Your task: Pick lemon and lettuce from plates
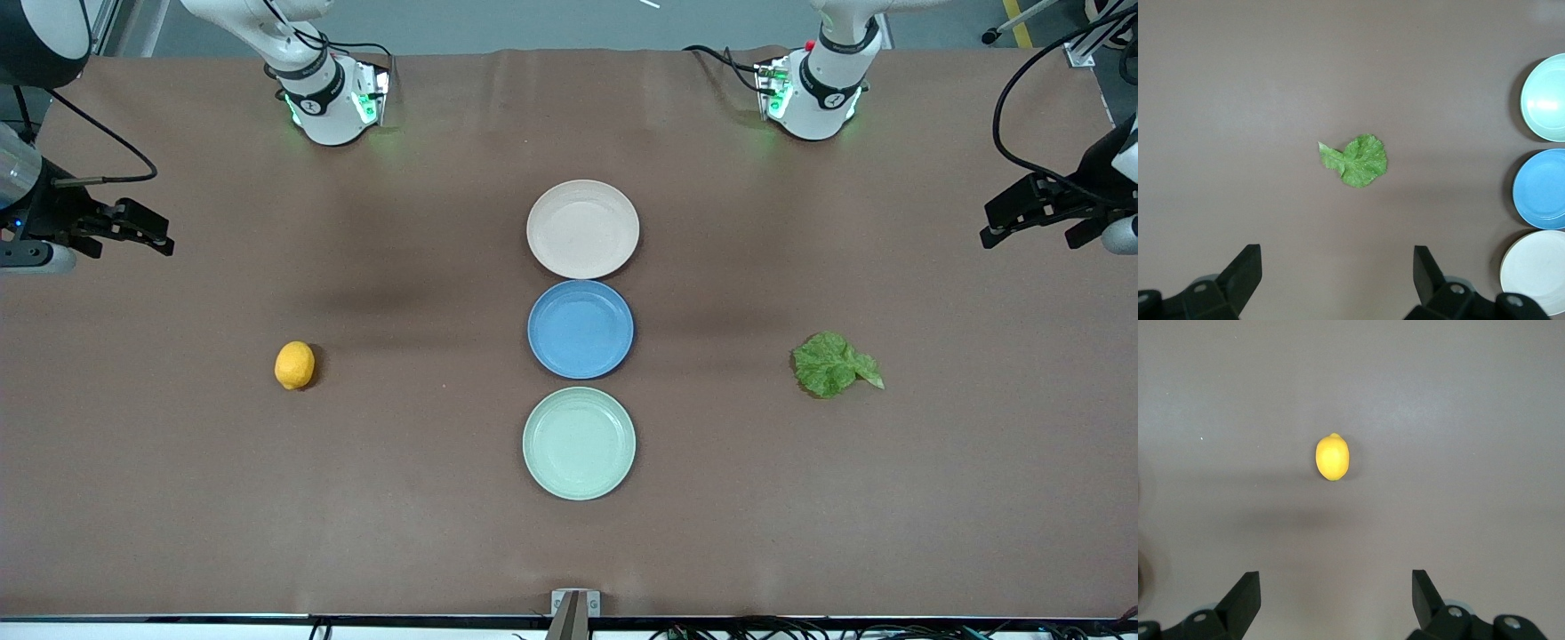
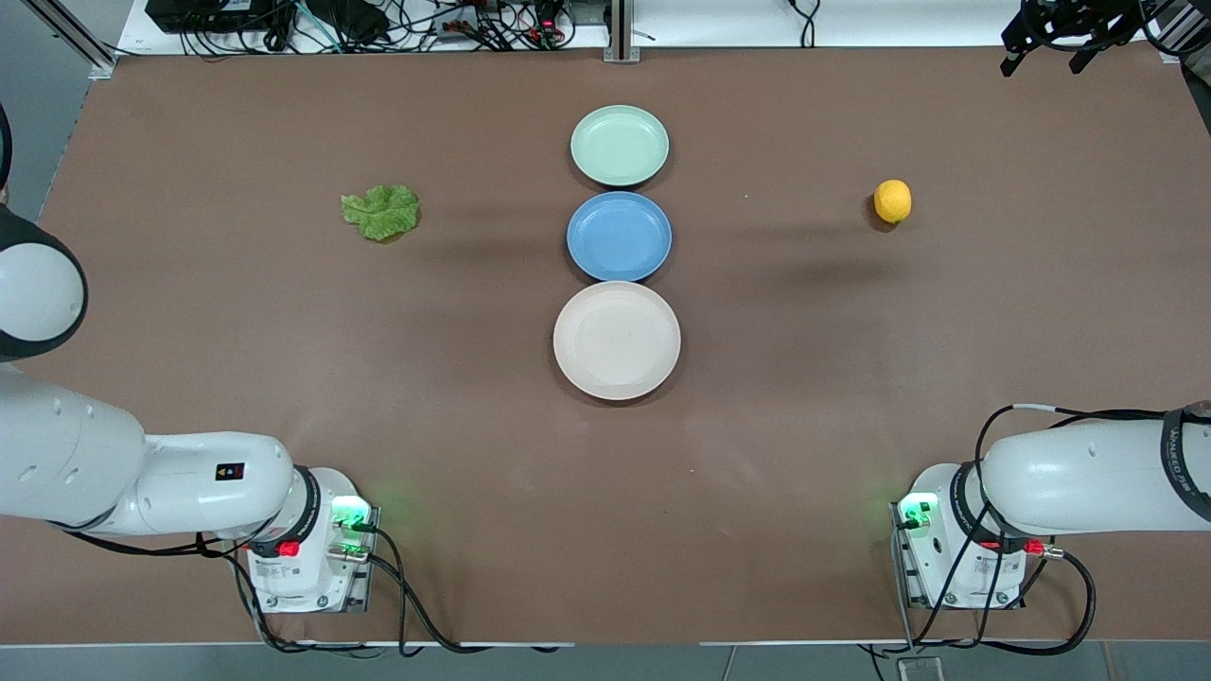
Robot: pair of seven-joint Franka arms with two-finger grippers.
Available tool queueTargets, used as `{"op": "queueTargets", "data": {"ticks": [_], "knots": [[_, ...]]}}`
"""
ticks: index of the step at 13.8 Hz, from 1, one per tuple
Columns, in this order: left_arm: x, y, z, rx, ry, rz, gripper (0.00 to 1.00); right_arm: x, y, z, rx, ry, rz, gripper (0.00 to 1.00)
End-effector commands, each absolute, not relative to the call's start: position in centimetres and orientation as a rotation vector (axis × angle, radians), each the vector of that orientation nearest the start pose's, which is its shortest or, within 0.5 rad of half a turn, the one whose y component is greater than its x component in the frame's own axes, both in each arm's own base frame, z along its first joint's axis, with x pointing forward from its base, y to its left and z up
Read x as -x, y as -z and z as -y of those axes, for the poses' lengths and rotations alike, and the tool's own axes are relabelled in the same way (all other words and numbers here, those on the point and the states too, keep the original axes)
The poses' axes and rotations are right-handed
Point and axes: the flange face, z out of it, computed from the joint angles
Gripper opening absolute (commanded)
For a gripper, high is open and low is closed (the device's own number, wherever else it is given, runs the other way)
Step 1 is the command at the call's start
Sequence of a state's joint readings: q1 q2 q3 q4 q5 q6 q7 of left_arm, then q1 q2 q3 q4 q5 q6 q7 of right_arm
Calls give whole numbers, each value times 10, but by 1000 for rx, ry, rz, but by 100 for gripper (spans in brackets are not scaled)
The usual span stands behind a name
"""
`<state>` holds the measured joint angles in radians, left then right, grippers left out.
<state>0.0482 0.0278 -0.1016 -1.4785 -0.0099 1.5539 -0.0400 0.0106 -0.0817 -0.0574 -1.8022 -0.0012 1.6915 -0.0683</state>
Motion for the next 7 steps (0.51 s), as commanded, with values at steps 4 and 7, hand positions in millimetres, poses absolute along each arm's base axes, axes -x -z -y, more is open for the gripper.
{"op": "queueTargets", "data": {"ticks": [4,7], "knots": [[-562,-654,30,3160,62,-47,100,-522,-580,18,3088,9,26,100],[-562,-654,30,3160,62,-47,100,-523,-580,18,3082,12,24,100]]}}
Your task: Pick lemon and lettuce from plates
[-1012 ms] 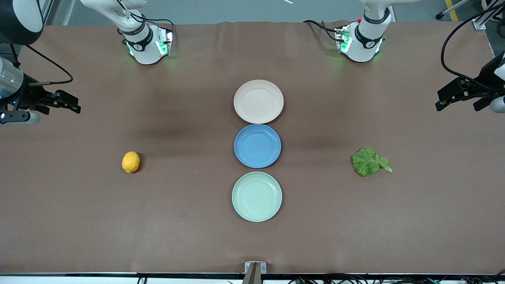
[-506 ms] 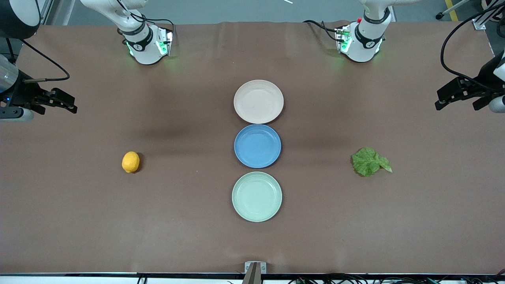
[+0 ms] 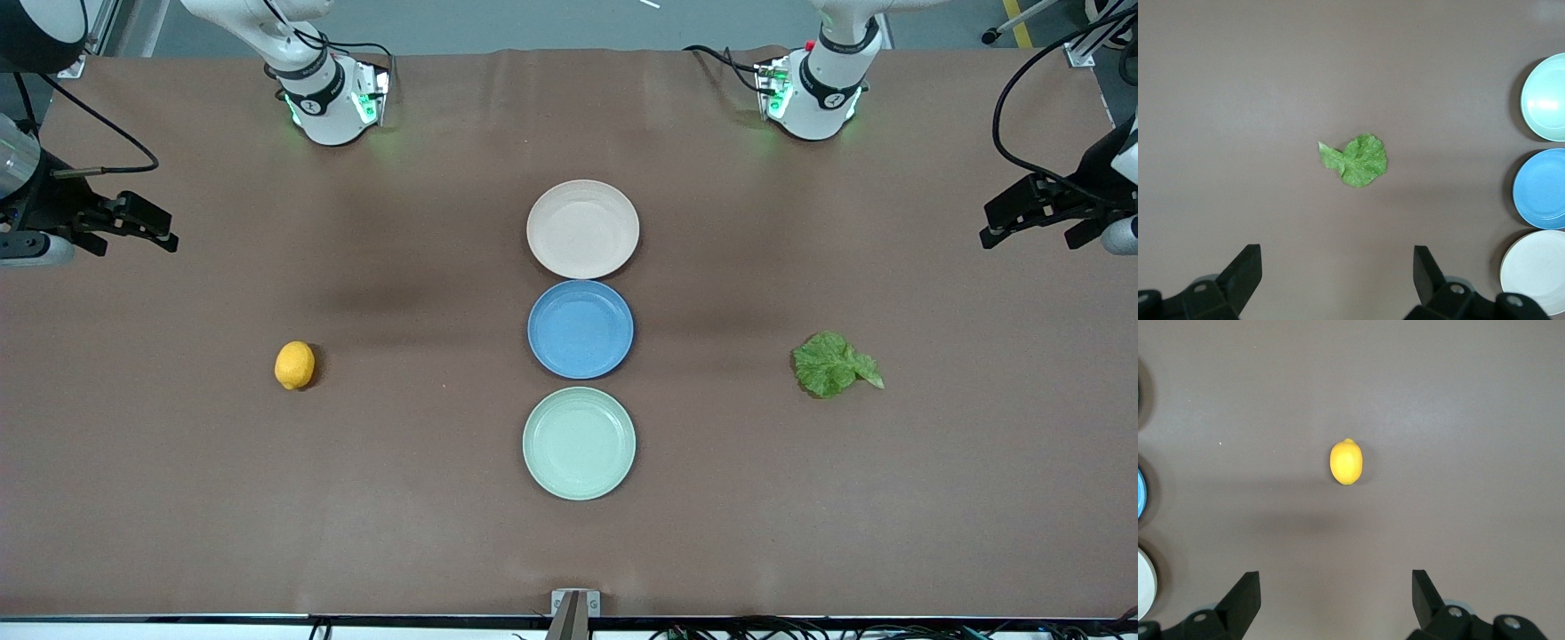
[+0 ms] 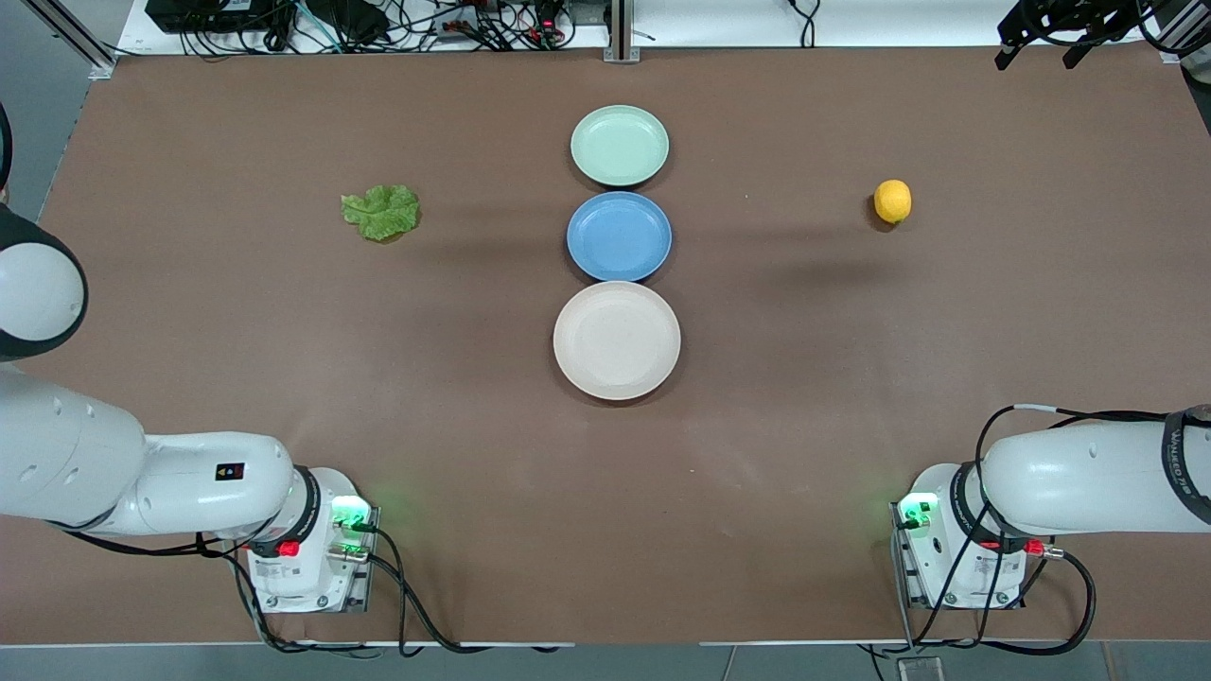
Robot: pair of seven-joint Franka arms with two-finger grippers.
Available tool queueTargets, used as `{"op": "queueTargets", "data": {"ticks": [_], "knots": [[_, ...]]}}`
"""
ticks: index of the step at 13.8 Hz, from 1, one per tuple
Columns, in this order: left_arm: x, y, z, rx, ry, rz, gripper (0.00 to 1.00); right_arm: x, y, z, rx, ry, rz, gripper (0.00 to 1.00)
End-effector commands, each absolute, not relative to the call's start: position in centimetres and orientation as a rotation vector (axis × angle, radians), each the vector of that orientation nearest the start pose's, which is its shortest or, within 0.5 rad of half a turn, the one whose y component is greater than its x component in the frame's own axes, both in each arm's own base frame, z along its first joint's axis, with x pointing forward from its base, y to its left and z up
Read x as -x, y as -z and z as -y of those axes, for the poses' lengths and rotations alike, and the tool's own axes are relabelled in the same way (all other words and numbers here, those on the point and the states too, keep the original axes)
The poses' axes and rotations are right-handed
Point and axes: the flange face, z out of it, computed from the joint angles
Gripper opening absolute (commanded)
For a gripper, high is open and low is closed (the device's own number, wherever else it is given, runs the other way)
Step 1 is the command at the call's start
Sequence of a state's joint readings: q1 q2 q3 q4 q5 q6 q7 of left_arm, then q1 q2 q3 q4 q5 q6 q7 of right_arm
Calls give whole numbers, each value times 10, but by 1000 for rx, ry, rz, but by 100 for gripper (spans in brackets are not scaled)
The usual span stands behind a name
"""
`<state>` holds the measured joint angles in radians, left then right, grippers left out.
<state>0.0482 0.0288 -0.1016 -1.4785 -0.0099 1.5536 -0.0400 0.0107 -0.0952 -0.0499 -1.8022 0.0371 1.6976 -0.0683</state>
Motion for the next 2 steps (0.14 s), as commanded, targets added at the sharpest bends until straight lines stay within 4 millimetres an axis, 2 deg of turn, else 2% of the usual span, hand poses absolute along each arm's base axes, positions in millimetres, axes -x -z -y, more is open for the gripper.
{"op": "queueTargets", "data": {"ticks": [1,2], "knots": [[-562,-654,30,3160,62,-47,100,-523,-580,18,3082,12,24,100],[-562,-654,30,3160,62,-47,100,-522,-585,18,3082,12,25,100]]}}
